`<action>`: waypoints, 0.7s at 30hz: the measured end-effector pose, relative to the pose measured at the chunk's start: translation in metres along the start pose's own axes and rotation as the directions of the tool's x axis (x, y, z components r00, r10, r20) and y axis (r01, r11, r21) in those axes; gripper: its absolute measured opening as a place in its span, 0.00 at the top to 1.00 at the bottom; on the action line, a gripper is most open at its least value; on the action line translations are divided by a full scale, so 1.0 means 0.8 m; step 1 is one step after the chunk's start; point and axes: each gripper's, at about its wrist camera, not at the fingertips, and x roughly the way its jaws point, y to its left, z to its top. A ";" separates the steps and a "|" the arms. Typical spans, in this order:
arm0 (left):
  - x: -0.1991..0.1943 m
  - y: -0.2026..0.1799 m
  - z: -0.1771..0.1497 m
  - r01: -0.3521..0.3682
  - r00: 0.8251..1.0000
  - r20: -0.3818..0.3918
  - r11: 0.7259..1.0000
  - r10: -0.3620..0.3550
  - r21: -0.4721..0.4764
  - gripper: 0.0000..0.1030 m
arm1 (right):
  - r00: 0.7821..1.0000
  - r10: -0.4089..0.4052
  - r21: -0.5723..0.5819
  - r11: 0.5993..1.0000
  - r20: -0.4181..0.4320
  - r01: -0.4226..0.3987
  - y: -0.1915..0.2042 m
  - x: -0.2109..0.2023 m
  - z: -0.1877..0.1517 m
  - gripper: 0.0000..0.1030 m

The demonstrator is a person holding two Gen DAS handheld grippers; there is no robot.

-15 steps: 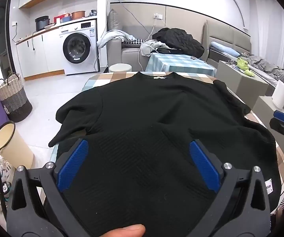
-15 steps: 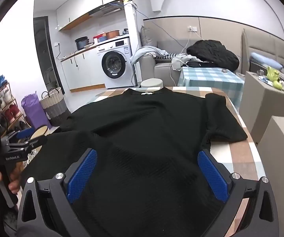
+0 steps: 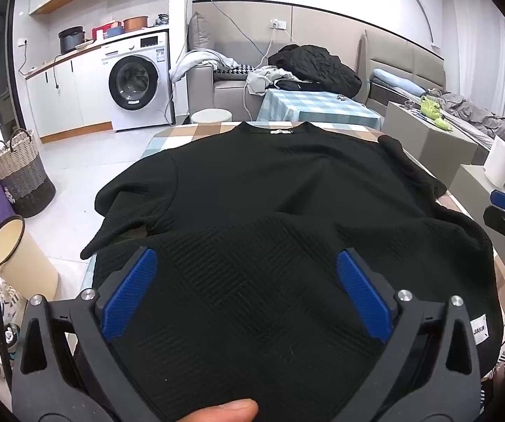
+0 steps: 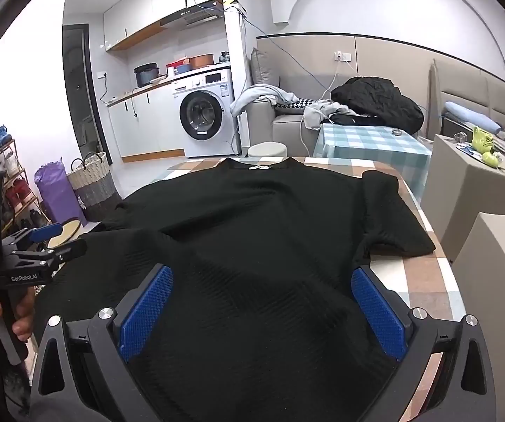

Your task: Fold small clothes

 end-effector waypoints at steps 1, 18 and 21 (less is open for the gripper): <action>0.005 0.000 0.000 0.000 1.000 -0.003 1.000 0.000 0.000 0.01 | 1.000 -0.003 -0.003 1.000 0.002 0.003 0.001 0.000 0.001 0.00; -0.006 0.001 0.004 0.003 1.000 0.003 1.000 -0.003 -0.004 0.01 | 1.000 -0.023 0.027 0.999 0.014 0.023 -0.003 -0.002 -0.003 0.00; -0.008 0.000 0.005 0.000 1.000 0.005 1.000 0.000 -0.004 0.01 | 1.000 -0.020 0.045 0.999 0.012 0.020 -0.007 -0.002 -0.003 0.00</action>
